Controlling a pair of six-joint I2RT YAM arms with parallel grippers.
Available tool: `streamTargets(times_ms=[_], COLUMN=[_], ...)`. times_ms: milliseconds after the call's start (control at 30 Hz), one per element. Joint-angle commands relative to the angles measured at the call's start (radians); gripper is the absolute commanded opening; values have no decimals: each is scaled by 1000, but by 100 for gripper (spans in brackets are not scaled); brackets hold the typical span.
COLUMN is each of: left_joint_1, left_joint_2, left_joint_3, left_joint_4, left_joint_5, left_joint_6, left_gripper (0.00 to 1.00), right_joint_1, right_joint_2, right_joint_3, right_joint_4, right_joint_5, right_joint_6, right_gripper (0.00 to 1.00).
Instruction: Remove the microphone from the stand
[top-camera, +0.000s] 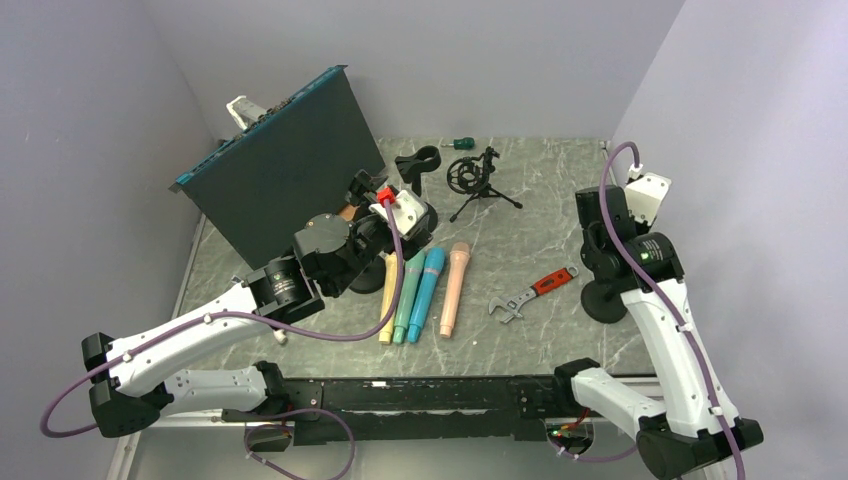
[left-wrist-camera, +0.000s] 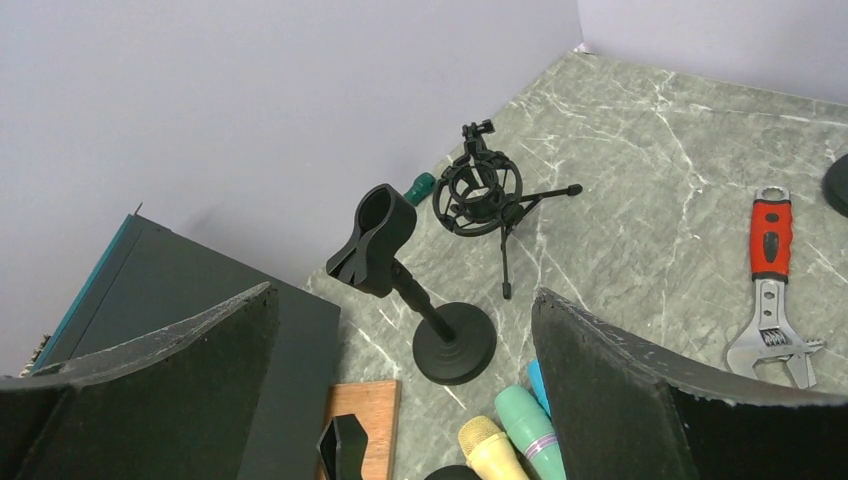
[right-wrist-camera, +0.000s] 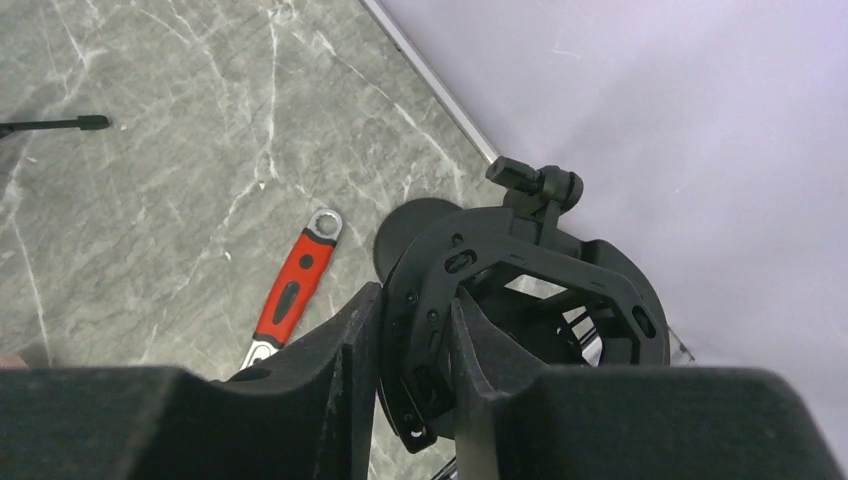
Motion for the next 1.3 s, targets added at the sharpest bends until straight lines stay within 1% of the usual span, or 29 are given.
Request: streamTargets(times_ms=[0,233,333,400,567,633,733,867,967,1033,1133,1267], left_joint_1=[-9,-14,-15,-16,-18,-19,-20,-21,-21,-23,-22,-25], left_joint_2=[-9,3,5,4,3,4,6,11,14,16,17,19], left_joint_3=[18,14,14,14,10,9,7,1,1,1,2,3], left_joint_4=[16,22,22,22,23,23,24,23,24,24,24,23], left_joint_5=[-8,-16,-16,-16,-20,-22,-25,-30,-33,-32,-29,-30], left_joint_6=[11,20,20,21,28,30,35,43,46,46,43,44], left_gripper=[99,99,99,99,99,99,99,99,99,99,99,99], right_joint_1=[-6,-6,-6,-6,-4,-1,23,103,185,235,264,284], right_joint_2=[-11,43,62,68,108,151,215,272,318,344,362,330], right_joint_3=[78,205,264,289,298,310,305,261,230,215,178,94], right_joint_4=[55,89,151,218,374,407,475,568,606,615,628,673], right_joint_5=[79,100,56,-19,-300,-380,-431,-422,-333,-246,-207,-223], right_joint_6=[-66,-125,-177,-214,-286,-288,-301,-347,-389,-408,-408,-391], right_gripper=[25,15,11,9,8,7,6,5,5,5,4,6])
